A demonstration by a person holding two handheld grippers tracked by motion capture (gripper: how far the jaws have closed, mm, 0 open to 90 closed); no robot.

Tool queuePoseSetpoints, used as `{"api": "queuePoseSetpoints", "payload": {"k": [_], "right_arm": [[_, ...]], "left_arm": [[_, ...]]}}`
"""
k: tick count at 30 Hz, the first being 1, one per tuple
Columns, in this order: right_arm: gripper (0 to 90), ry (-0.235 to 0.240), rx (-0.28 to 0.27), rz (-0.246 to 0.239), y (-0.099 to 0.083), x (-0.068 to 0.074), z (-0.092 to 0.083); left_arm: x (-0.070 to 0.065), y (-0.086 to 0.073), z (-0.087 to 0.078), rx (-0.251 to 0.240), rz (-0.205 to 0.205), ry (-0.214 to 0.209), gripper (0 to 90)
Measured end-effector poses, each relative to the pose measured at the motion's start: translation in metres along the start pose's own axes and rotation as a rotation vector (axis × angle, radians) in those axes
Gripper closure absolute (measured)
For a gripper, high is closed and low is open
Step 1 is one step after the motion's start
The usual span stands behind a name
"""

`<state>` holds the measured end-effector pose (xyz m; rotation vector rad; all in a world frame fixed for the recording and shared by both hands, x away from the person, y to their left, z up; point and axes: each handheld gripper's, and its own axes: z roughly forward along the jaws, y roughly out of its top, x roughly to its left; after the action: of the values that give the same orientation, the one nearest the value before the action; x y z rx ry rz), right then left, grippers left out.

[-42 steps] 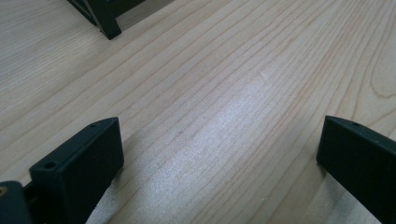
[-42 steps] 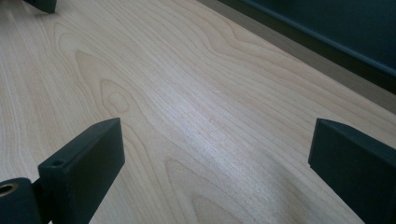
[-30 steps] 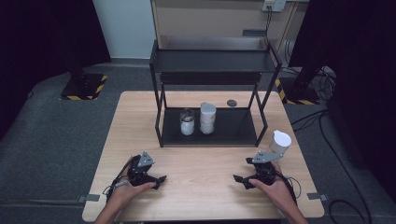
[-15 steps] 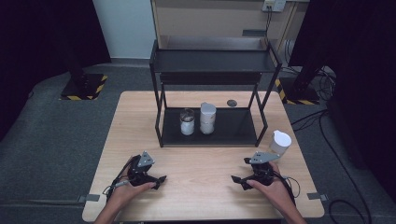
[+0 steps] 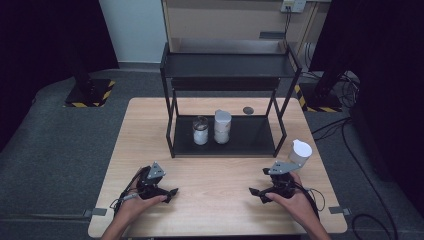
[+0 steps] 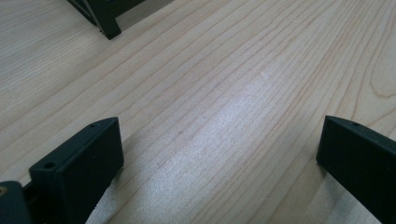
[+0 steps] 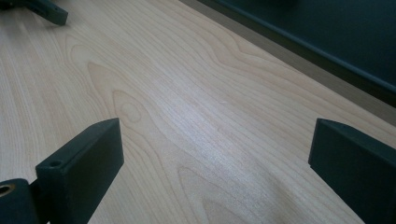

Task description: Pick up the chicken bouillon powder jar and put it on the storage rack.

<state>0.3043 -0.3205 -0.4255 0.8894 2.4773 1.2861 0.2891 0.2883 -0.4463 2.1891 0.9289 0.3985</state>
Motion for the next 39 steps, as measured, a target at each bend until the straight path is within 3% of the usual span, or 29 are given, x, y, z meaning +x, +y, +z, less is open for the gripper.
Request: {"api": "queuePoseSetpoints", "payload": {"k": [6,15,39], "right_arm": [[4.7,-0.022,0.032,0.008,0.012,0.004,-0.005],[4.6,-0.016,0.037,0.000,0.021,0.004,-0.011],[4.7,-0.032,0.017,-0.015,0.052,0.006,-0.036]], "left_arm": [[0.000,0.000,0.000,0.000,0.000,0.000,0.0],[0.000,0.000,0.000,0.000,0.000,0.000,0.0],[0.000,0.000,0.000,0.000,0.000,0.000,0.0]]}}
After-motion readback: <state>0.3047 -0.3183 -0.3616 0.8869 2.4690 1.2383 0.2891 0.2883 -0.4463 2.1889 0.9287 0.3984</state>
